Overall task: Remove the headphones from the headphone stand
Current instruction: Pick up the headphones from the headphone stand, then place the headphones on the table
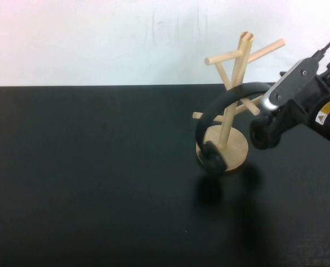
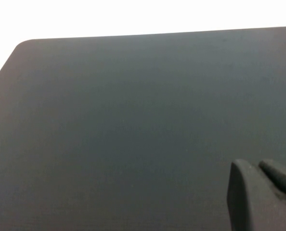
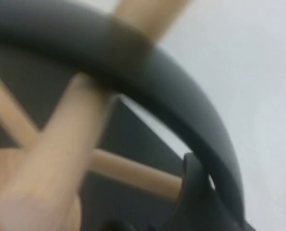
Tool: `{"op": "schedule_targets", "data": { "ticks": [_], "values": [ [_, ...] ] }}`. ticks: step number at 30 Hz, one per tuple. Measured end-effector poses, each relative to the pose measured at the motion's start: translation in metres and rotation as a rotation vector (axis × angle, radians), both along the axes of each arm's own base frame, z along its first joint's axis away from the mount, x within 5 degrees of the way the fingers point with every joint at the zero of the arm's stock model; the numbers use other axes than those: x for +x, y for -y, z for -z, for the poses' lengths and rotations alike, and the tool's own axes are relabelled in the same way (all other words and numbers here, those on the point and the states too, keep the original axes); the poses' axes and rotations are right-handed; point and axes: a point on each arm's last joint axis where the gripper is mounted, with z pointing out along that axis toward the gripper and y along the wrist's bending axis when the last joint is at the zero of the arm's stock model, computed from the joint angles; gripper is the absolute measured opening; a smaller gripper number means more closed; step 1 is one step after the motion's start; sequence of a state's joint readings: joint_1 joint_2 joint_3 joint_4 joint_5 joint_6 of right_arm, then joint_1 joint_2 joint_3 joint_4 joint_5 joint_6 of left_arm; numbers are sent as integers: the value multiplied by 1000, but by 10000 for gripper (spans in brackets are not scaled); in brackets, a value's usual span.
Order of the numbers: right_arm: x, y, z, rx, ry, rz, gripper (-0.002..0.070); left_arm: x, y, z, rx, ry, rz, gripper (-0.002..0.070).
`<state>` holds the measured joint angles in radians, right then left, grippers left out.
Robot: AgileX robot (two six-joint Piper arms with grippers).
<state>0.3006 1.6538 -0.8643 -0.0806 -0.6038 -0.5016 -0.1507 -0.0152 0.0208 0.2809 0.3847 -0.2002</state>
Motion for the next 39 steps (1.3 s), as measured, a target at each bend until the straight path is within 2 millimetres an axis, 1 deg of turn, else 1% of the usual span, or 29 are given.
{"op": "schedule_targets", "data": {
  "ticks": [3,4,5,7,9,10,14,17,19,21,23,25,28,31,33,35,37,39],
  "values": [
    [1,-1,3,-10,-1,-9,361,0,0,0,0,0,0,2],
    [1,-2,4,-18,-3,-15,342,0,0,0,0,0,0,2],
    [1,-2,4,-20,-2,-16,305,0,0,0,0,0,0,2],
    [1,-2,4,-19,0,-16,194,0,0,0,0,0,0,2],
    [1,-2,4,-19,0,-16,52,0,0,0,0,0,0,2],
    [1,-2,4,-17,0,-15,-5,0,0,0,0,0,0,2],
    [-1,-1,-1,-13,14,-14,-6,0,0,0,0,0,0,3],
    [-6,-1,-14,-1,46,-16,-6,0,0,0,0,0,0,2],
    [-13,0,-29,1,66,-18,-6,0,0,0,0,0,0,2],
    [-25,2,-44,-28,63,-24,-6,0,0,0,0,0,0,2],
    [-37,3,-55,-75,20,-33,-6,0,0,0,0,0,0,2],
    [-52,9,-65,-114,-41,-26,-6,0,0,0,0,0,0,2],
    [-80,16,-81,-130,-147,-13,-6,0,0,0,0,0,0,2],
    [-110,24,-93,-91,-260,4,-6,0,0,0,0,0,0,2],
    [-125,31,-94,-80,-356,28,-6,0,0,0,0,0,0,2],
    [-133,41,-89,-39,-485,107,-6,0,0,0,0,0,0,2],
    [-135,54,-80,-40,-600,215,-6,0,0,0,0,0,0,2],
    [-132,70,-69,-108,-689,330,-6,0,0,0,0,0,0,2]
  ]
}}
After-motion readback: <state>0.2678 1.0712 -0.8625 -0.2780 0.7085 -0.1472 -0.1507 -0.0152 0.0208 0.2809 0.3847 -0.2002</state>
